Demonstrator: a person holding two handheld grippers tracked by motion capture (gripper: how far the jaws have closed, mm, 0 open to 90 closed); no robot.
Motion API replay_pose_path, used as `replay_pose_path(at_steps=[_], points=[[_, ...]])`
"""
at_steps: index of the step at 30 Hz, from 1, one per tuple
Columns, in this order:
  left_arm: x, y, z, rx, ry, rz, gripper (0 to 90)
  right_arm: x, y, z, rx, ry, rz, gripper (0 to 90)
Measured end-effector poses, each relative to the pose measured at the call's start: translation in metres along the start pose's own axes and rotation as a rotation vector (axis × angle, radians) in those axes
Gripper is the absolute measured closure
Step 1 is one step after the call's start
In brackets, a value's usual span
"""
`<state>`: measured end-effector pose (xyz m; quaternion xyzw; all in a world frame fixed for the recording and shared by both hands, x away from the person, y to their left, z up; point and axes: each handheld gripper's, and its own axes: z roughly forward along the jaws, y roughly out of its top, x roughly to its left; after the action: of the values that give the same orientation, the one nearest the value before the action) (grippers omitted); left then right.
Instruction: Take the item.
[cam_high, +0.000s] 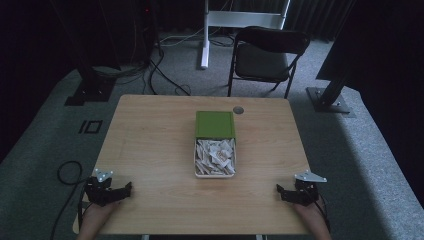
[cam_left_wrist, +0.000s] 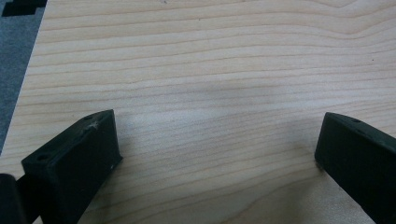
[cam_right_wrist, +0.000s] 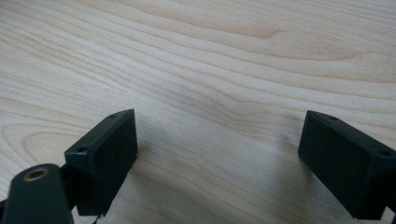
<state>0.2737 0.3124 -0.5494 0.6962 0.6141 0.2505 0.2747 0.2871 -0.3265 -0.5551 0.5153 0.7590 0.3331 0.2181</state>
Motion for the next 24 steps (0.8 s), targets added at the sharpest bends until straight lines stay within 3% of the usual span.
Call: replay_pose_path(at_steps=[24], points=[[0.0001, 0.0, -0.0001, 0.001, 0.0, 0.002, 0.7, -0.0011, 0.0021, 0.0001, 0.017, 0.001, 0.0, 11.3]])
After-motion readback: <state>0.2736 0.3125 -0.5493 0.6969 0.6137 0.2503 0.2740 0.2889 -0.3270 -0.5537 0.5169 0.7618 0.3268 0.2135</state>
